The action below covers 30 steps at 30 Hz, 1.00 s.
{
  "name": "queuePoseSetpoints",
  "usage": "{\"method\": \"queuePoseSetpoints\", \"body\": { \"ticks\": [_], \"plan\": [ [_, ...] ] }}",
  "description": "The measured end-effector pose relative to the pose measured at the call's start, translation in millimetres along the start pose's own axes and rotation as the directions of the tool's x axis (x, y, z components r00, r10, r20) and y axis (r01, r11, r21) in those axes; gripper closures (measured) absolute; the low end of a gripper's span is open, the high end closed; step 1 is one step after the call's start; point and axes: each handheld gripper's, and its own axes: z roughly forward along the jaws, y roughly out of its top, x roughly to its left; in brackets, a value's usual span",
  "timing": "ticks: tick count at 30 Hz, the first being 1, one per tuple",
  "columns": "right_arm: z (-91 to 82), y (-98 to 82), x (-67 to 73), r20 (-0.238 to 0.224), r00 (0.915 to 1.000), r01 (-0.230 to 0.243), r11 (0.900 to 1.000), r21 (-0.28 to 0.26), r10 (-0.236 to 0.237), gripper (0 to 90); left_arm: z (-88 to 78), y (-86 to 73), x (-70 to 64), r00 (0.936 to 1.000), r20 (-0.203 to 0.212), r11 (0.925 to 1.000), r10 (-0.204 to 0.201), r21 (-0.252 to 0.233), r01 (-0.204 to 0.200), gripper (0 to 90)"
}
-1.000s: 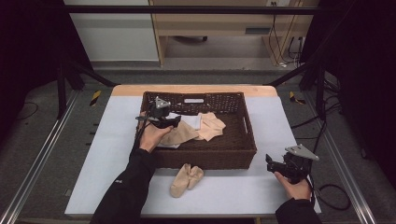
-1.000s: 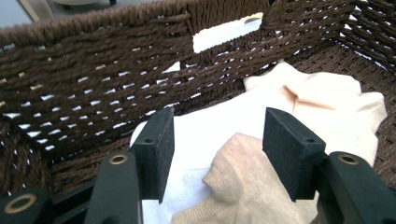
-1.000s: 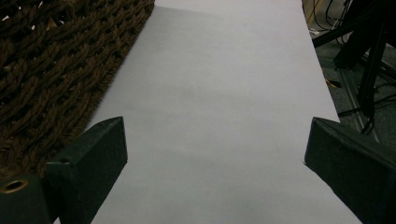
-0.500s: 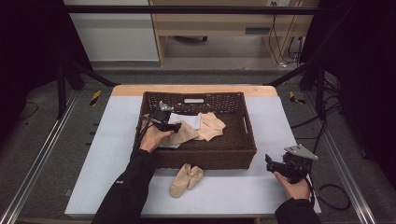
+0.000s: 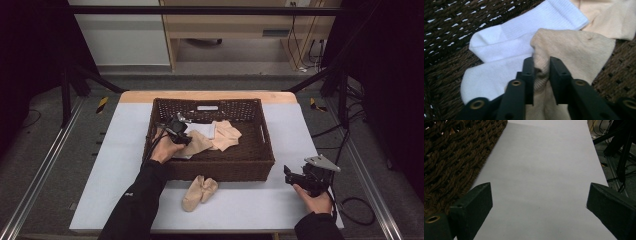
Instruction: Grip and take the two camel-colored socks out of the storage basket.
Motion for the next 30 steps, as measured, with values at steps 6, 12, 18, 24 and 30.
{"method": "queuePoseSetpoints", "body": {
  "ticks": [6, 12, 18, 24, 30],
  "plan": [
    [-0.1, -0.1, -0.6, 0.003, 1.0, 0.002, 1.0, -0.001, -0.002, 6.7, -9.7, 1.4, -1.4, 0.9992, 0.029, 0.9972, -0.029, -0.068, 0.031, 82.0],
    [-0.7, 0.3, -1.4, 0.004, 1.0, 0.001, 1.0, -0.003, -0.001, 6.7, -23.5, 1.1, 0.9, 0.9965, 0.054, 0.9749, -0.063, -0.21, 0.073, 82.5],
    [-1.6, 0.6, -2.0, 0.005, 1.0, -0.004, 1.0, -0.008, 0.004, 6.7, -32.4, 2.8, 2.5, 0.9947, 0.072, 0.9453, -0.074, -0.313, 0.093, 83.2],
    [-2.2, 1.1, -2.9, 0.002, 1.0, -0.008, 1.0, -0.011, 0.008, 6.7, -41.4, 4.9, 2.0, 0.9944, 0.078, 0.9192, -0.072, -0.382, 0.096, 83.3],
    [-2.0, 1.0, -2.7, 0.005, 1.0, -0.007, 1.0, -0.011, 0.007, 6.7, -57.8, 6.2, -4.1, 0.9954, 0.084, 0.8985, -0.047, -0.432, 0.079, 83.3]
  ]
}}
